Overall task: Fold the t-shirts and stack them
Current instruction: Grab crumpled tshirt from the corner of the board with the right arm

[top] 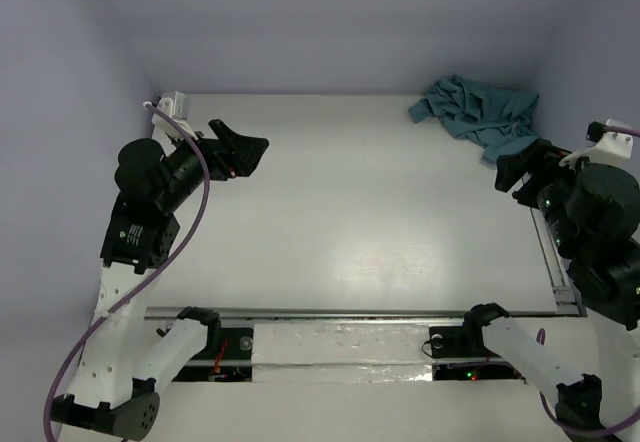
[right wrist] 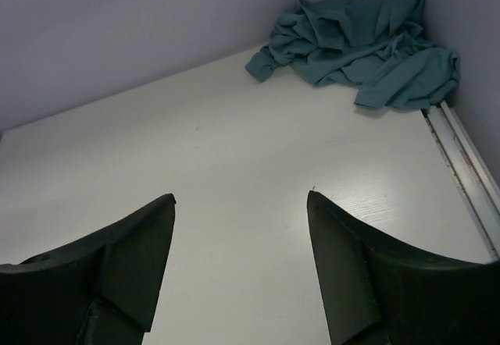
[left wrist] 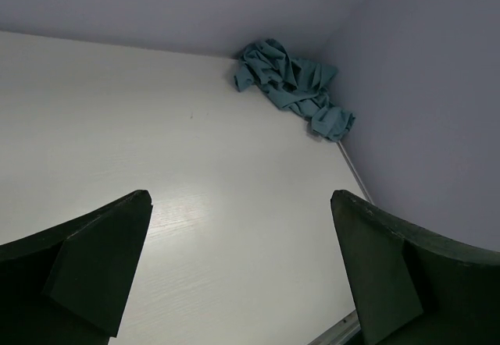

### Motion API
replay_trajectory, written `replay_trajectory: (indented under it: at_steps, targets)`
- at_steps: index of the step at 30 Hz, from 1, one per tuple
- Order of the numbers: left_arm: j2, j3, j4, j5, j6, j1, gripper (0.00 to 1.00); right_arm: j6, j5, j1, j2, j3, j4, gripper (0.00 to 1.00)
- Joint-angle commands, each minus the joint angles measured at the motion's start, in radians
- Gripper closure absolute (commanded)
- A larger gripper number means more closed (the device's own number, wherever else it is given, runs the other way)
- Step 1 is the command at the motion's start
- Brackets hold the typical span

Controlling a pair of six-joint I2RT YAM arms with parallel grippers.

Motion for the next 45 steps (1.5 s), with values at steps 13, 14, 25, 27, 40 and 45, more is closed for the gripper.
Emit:
replay_trajectory:
  at_steps: [13, 14, 25, 27, 40, 45]
  targets:
    - [-0.023, 0.012, 0.055, 0.019, -0.008, -0.013, 1.00, -0.062, 0.125, -0.074, 0.204, -0.217, 0.284, 1.00]
    - [-0.029, 0.000, 0.052, 0.006, -0.005, -0.013, 1.00, -0.049, 0.059, -0.114, 0.236, -0.222, 0.301, 1.00]
    - [-0.192, -0.384, 0.004, -0.058, 0.006, -0.022, 1.00, 0.208, -0.144, -0.505, 0.890, -0.103, 0.579, 0.80]
    - [-0.204, -0.398, -0.025, -0.063, 0.017, -0.022, 0.99, 0.216, -0.144, -0.576, 1.026, -0.031, 0.593, 0.41]
    - [-0.151, -0.419, -0.051, -0.075, 0.052, -0.031, 0.71, 0.155, -0.357, -0.683, 1.445, 0.279, 0.528, 0.32]
    - [-0.118, -0.407, -0.034, -0.067, 0.043, -0.031, 0.71, 0.165, -0.444, -0.683, 1.473, 0.286, 0.560, 0.55]
